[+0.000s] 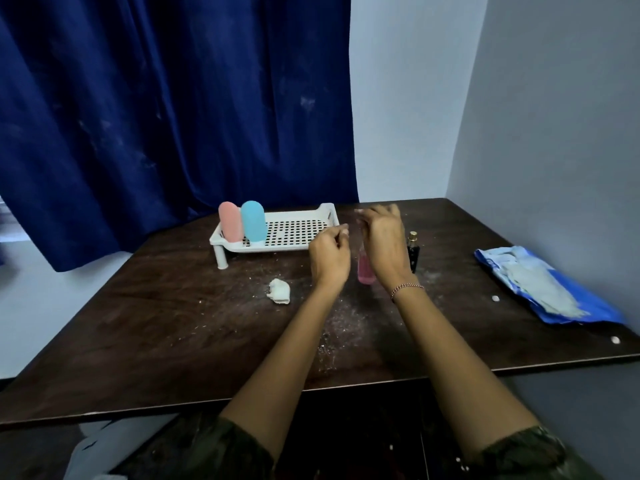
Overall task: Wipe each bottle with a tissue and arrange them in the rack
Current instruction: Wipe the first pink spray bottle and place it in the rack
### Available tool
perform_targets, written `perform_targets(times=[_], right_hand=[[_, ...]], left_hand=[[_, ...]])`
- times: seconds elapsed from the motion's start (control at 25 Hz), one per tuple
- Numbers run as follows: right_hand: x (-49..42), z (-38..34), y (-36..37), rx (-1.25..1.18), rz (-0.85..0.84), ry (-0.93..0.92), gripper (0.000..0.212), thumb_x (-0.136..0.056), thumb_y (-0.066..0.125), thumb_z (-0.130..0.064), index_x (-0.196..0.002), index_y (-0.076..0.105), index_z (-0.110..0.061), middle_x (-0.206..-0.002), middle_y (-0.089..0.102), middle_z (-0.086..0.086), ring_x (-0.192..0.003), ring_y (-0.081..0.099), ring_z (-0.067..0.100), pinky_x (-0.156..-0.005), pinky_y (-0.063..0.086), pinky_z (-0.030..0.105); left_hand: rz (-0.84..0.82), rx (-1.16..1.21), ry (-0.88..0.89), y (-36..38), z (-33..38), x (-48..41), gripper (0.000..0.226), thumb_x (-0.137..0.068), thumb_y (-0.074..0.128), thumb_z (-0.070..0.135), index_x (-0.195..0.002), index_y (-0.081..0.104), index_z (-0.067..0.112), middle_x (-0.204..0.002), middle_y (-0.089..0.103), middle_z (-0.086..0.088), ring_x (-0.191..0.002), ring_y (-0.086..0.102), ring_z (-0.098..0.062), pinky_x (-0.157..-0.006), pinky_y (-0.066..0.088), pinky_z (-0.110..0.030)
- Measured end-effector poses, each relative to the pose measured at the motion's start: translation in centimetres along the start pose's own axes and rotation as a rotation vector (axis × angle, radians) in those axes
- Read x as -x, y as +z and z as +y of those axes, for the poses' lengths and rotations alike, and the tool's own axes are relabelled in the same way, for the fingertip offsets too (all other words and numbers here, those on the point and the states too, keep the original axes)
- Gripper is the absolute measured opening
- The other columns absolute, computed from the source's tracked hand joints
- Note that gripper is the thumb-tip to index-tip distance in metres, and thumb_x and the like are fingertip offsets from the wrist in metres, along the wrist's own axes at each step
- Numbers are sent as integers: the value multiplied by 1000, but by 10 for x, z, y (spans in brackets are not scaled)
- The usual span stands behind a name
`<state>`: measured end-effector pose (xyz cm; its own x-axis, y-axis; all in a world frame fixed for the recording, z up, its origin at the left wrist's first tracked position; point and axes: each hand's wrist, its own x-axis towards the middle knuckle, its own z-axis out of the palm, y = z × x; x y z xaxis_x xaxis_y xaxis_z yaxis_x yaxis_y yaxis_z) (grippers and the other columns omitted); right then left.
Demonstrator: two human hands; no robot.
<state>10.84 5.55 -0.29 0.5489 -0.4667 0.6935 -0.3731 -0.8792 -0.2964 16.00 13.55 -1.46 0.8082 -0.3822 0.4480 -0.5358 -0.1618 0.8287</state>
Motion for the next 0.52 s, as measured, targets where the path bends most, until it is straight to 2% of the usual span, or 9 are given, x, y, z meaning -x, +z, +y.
perform_targets(times=[0.08,0.16,0.24,0.36,0.48,0.52], right_hand=[[3,3,-5,56,-64,48,56,-66,77,2,-119,59,0,-113,63,11,-106,46,24,-86,42,26],[5,7,-8,76,-104,49,43,-72,72,-1,-114,62,-1,-112,63,13,-105,47,26,-87,41,29],[7,11,-8,73,-156,31,40,-66,76,-1,-104,67,-5,-107,64,12,-99,49,26,-83,43,30],[8,15,0,-58,-162,53,41,-67,71,8,-106,66,-5,-104,63,7,-94,57,22,-81,49,31],[4,12,1,-200,-123,110,29,-73,64,10,-97,69,-5,-97,63,4,-81,60,12,-75,50,19],[1,10,3,-212,-115,105,27,-74,63,10,-95,69,-6,-95,65,4,-78,60,11,-74,51,20]], left_hand=[[-75,-26,-16,11,3,-1,27,-94,51,11,-116,64,4,-117,66,-10,-109,60,-20,-92,39,-19],[-140,-45,-38,22,3,-5,28,-93,52,8,-118,63,5,-119,66,-10,-110,60,-20,-96,41,-23],[-175,-88,-42,29,0,-9,28,-90,52,2,-114,66,7,-112,68,-10,-105,62,-20,-93,45,-26],[-170,-97,-87,33,-5,-10,27,-87,53,-1,-109,68,6,-107,70,-10,-102,63,-21,-92,45,-26],[-148,-48,-110,30,-13,-13,24,-85,58,1,-106,69,5,-104,71,-10,-100,64,-19,-90,45,-22],[-143,-35,-104,28,-16,-15,23,-85,60,2,-106,69,5,-102,71,-10,-98,64,-19,-89,46,-21]])
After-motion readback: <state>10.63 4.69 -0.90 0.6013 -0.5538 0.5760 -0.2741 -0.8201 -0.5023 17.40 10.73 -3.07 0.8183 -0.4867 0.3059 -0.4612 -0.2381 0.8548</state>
